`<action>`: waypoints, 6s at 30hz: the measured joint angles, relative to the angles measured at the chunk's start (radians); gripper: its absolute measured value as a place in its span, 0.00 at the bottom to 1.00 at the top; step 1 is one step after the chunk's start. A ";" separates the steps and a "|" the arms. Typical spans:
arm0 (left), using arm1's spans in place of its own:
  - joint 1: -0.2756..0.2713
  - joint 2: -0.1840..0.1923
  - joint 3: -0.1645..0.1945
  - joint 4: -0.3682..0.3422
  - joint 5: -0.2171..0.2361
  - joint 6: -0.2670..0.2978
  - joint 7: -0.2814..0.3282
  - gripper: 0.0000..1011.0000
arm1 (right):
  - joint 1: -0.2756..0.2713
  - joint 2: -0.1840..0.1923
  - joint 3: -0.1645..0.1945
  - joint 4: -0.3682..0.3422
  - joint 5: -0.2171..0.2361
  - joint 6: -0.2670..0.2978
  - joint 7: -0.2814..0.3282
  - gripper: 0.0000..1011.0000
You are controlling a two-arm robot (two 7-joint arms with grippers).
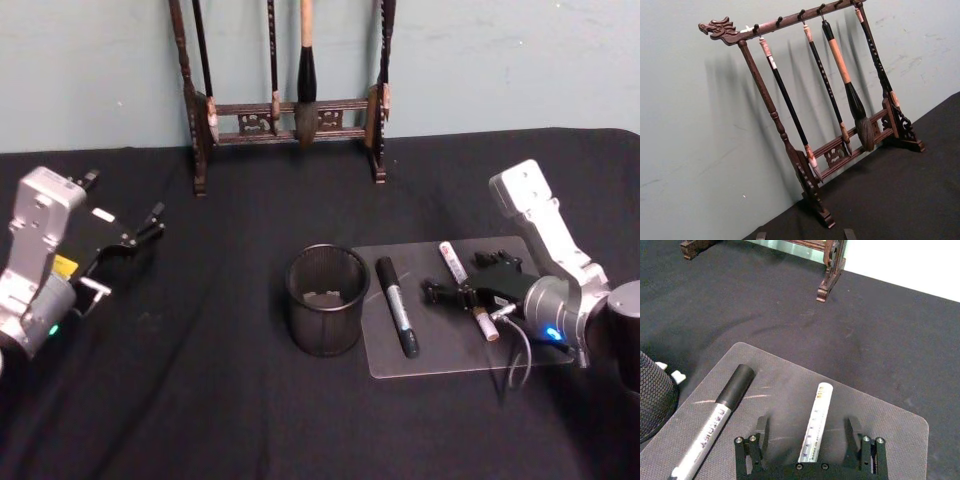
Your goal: Pick up the water-based marker from the table and place it into the pen holder.
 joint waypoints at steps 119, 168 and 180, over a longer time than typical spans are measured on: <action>0.000 0.000 0.000 0.000 0.000 0.000 0.000 0.99 | -0.139 -0.120 0.096 -0.148 0.145 -0.574 0.179 0.17; 0.000 0.000 0.000 0.000 0.000 0.000 0.000 0.99 | -0.020 -0.242 -0.087 0.070 0.086 -0.643 0.171 0.17; 0.000 0.000 0.000 0.000 0.000 0.000 0.000 0.99 | -0.020 -0.242 -0.087 0.071 0.080 -0.643 0.169 0.17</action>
